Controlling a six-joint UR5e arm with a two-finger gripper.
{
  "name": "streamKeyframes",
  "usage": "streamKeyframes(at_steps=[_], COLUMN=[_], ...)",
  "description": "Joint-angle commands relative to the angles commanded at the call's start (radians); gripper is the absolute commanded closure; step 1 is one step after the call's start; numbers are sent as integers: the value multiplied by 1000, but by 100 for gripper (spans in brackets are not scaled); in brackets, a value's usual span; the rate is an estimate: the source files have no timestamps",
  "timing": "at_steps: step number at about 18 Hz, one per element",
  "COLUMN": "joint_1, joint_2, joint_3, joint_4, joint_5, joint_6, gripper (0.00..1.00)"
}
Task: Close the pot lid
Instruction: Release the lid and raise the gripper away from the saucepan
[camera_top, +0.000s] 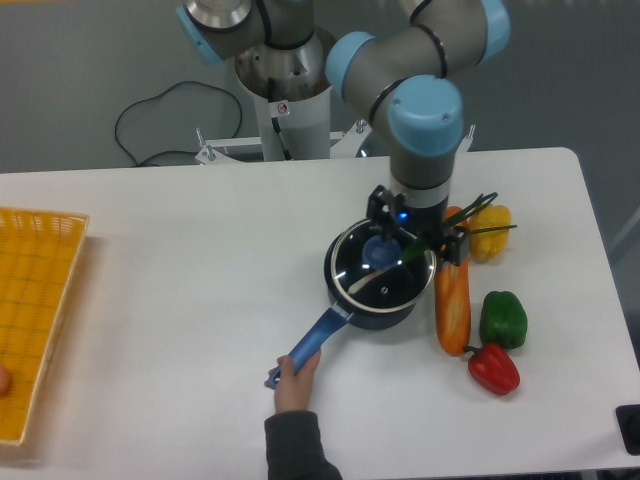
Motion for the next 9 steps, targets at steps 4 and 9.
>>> streamKeyframes(at_steps=[4,9], joint_1=[67,124], joint_2=[-3,-35], joint_3=[20,52], joint_4=[-2,-9], joint_5=[3,52], joint_6=[204,240], gripper=[0,0])
